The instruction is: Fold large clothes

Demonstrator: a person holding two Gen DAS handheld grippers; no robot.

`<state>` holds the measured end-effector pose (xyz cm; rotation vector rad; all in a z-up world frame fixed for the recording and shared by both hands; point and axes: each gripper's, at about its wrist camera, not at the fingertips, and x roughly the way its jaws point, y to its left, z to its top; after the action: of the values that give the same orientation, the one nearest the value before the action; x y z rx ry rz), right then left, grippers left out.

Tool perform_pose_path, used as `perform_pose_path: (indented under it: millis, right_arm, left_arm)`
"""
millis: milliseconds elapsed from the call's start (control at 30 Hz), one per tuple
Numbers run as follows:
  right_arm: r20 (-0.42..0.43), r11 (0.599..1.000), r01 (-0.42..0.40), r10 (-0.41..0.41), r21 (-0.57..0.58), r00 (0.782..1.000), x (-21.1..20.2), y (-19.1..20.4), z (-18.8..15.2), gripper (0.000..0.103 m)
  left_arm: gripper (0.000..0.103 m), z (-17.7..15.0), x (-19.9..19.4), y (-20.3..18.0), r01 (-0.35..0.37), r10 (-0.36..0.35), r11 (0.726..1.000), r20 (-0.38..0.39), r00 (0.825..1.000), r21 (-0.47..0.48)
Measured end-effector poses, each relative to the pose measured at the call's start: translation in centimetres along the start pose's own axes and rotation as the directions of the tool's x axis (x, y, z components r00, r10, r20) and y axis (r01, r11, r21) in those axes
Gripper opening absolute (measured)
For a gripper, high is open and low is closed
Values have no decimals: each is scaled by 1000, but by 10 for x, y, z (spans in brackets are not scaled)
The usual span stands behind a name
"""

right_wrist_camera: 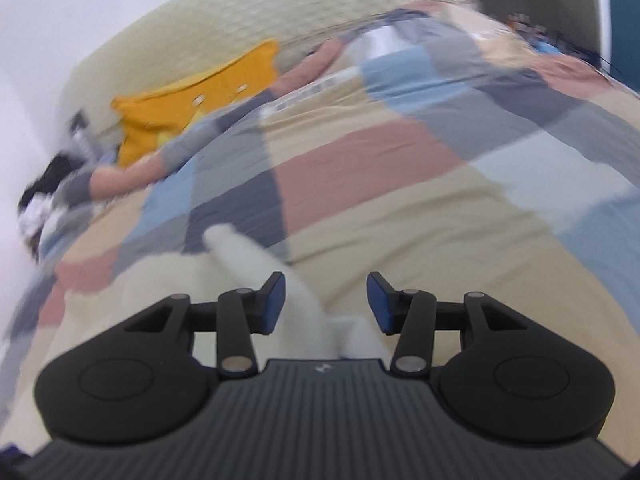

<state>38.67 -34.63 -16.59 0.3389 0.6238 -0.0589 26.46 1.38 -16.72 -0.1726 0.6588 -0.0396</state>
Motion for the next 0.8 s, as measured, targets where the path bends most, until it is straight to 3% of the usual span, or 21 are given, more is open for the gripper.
perform_pose_path:
  millis: [67,233,400,467,567,733,800]
  right_arm:
    - [-31,997,-16,13,-71,999,11,11,-1,47]
    - [-23,981,56,-62,-183,998,36,26,-5,47]
    - [-77,977,30,-47,-212,996,59,28,-6,47]
    - [-108,962,8,-39,-274,993,65,36,-11,47]
    - [-95,922,26,-68,-386,993,64,55,-19,47]
    - [-27,883,130,-158,-452,987,63,59,-24,46]
    - [-3,896,145,-161,-421,987,60,54,-21,33]
  left_arm:
    - [71,1,1,1,3,-3,1000,1,1000,-3]
    - [71,1,4,0,-3,3,1000,-7,1000,19]
    - [71,2,11,-6,-9,10,999,-8,1000,50]
    - [71,2,13,-6,-9,10,999,-10,1000,50]
    - [72,2,14,-6,-9,9,999,-10,1000,46]
    - [74,-1,19,-10,-22,23,998,-5,1000,63]
    - [74,-1,20,-10,-24,25,998,-4,1000,63]
